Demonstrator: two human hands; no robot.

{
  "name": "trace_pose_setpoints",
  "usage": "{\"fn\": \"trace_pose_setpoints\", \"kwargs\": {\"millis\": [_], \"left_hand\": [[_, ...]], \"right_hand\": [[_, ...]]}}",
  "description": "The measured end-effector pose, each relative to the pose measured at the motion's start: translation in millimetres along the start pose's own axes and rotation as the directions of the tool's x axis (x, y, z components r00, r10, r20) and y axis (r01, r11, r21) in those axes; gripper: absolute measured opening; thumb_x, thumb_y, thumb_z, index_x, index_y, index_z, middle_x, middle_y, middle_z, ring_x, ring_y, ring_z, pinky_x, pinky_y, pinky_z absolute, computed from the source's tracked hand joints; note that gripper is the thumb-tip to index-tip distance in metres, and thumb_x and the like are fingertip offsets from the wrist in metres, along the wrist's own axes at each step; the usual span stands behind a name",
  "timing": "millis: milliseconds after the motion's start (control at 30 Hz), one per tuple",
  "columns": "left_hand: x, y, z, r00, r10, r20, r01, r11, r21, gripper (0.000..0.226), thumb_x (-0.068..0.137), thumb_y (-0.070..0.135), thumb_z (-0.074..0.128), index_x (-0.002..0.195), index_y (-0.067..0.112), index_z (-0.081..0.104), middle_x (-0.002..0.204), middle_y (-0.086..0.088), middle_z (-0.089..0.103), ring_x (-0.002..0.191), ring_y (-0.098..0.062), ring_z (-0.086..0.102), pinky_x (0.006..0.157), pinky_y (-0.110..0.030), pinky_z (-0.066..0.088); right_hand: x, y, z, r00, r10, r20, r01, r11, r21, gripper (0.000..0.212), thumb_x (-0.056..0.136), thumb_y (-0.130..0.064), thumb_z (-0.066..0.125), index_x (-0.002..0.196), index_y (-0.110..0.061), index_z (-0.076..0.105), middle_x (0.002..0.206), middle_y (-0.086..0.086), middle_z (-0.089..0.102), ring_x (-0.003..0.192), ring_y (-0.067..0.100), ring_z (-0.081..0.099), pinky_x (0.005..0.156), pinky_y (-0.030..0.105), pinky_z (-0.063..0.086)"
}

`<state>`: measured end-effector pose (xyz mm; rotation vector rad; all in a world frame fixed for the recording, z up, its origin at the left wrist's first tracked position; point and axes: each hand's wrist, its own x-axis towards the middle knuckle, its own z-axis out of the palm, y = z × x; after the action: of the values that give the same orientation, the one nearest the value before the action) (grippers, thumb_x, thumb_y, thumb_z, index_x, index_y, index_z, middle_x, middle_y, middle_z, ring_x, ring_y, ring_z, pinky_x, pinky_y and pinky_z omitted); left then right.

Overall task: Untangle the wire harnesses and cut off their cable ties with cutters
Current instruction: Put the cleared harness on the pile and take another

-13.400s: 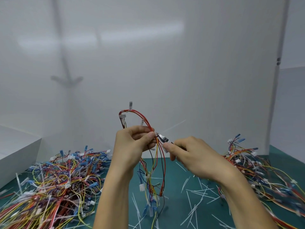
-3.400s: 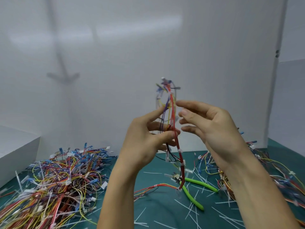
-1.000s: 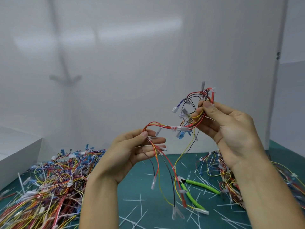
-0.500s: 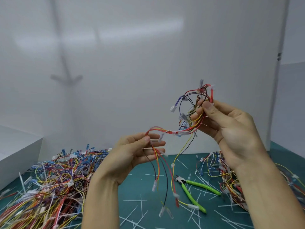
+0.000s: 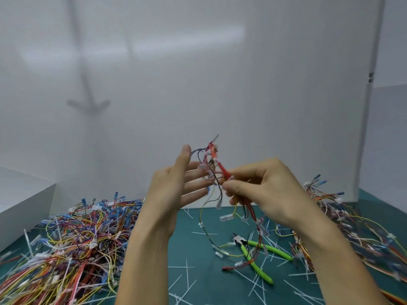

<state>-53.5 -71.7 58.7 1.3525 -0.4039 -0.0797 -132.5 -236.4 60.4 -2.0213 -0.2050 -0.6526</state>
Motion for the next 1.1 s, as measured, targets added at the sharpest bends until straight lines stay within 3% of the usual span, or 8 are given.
{"fn": "trace_pose_setpoints", "kwargs": {"millis": [133, 267, 500, 633, 733, 833, 967, 1100], "left_hand": [[-1, 0, -8, 0.999, 0.005, -0.04, 0.0, 0.99, 0.141, 0.054, 0.071, 0.056, 0.074, 0.083, 0.003, 0.074, 0.089, -0.015, 0.077, 0.073, -0.017, 0.075, 0.072, -0.033, 0.061], [0, -3, -9, 0.998, 0.038, -0.046, -0.04, 0.998, -0.039, 0.02, 0.081, 0.007, 0.074, 0.099, -0.001, 0.07, 0.096, -0.018, 0.076, 0.076, -0.023, 0.076, 0.06, -0.027, 0.06], [-2, 7, -12, 0.968, 0.251, -0.028, -0.243, 0.898, -0.367, 0.037, 0.082, 0.011, 0.064, 0.117, 0.005, 0.058, 0.11, -0.012, 0.074, 0.098, -0.03, 0.073, 0.081, -0.036, 0.061], [-5, 13, -11, 0.941, 0.337, -0.039, -0.321, 0.85, -0.417, 0.023, 0.096, 0.009, 0.052, 0.118, 0.012, 0.052, 0.116, -0.009, 0.072, 0.104, -0.03, 0.071, 0.087, -0.039, 0.059], [-6, 15, -8, 0.93, 0.356, -0.092, -0.364, 0.858, -0.362, 0.016, 0.1, 0.014, 0.047, 0.115, 0.017, 0.049, 0.119, -0.005, 0.072, 0.104, -0.027, 0.071, 0.092, -0.042, 0.056], [-5, 16, -6, 0.925, 0.354, -0.137, -0.38, 0.85, -0.366, 0.009, 0.103, 0.016, 0.044, 0.111, 0.018, 0.047, 0.119, -0.002, 0.072, 0.101, -0.026, 0.073, 0.088, -0.036, 0.056], [-3, 13, 6, 0.941, 0.317, -0.116, -0.335, 0.834, -0.438, 0.01, 0.103, 0.013, 0.042, 0.112, 0.016, 0.045, 0.122, -0.002, 0.07, 0.101, -0.026, 0.073, 0.084, -0.03, 0.057], [2, 6, 27, 0.953, 0.304, -0.008, -0.251, 0.773, -0.582, 0.029, 0.104, 0.011, 0.039, 0.133, 0.008, 0.042, 0.132, -0.001, 0.065, 0.107, -0.025, 0.07, 0.089, -0.038, 0.057]], "right_hand": [[-1, -1, 16, 0.989, -0.053, 0.136, 0.085, 0.966, -0.243, 0.011, 0.084, -0.021, 0.077, 0.09, -0.029, 0.08, 0.067, -0.007, 0.073, 0.058, 0.002, 0.068, 0.06, 0.017, 0.052], [-3, -4, 40, 0.969, -0.073, 0.237, 0.168, 0.896, -0.411, 0.01, 0.087, -0.031, 0.071, 0.085, -0.022, 0.074, 0.07, -0.005, 0.071, 0.065, 0.005, 0.067, 0.072, 0.032, 0.054], [-3, 2, 45, 0.959, 0.145, 0.242, 0.02, 0.821, -0.571, 0.042, 0.082, -0.035, 0.073, 0.111, -0.027, 0.043, 0.096, -0.007, 0.063, 0.089, 0.022, 0.06, 0.081, 0.041, 0.051], [-3, 9, 35, 0.946, 0.261, 0.193, -0.06, 0.723, -0.688, 0.029, 0.089, -0.035, 0.067, 0.108, -0.018, 0.054, 0.1, 0.002, 0.068, 0.094, 0.025, 0.064, 0.083, 0.039, 0.052], [-3, 2, 24, 0.972, 0.217, 0.085, -0.117, 0.77, -0.627, 0.028, 0.09, -0.052, 0.063, 0.088, -0.024, 0.066, 0.069, -0.01, 0.068, 0.066, 0.007, 0.062, 0.06, 0.026, 0.043], [-6, -14, 13, 0.992, 0.097, -0.075, -0.122, 0.744, -0.657, 0.031, 0.085, -0.063, 0.062, 0.093, -0.033, 0.067, 0.078, -0.014, 0.062, 0.068, 0.009, 0.054, 0.053, 0.021, 0.029], [-22, -36, 2, 0.993, 0.015, -0.115, -0.102, 0.58, -0.808, 0.05, 0.081, -0.078, 0.047, 0.095, -0.031, 0.055, 0.076, -0.01, 0.057, 0.074, 0.017, 0.054, 0.054, 0.03, 0.028], [-39, -60, -10, 0.983, -0.003, -0.183, -0.166, 0.403, -0.9, 0.065, 0.083, -0.083, 0.018, 0.076, -0.025, 0.048, 0.064, -0.007, 0.05, 0.059, 0.017, 0.047, 0.049, 0.027, 0.023]]}}
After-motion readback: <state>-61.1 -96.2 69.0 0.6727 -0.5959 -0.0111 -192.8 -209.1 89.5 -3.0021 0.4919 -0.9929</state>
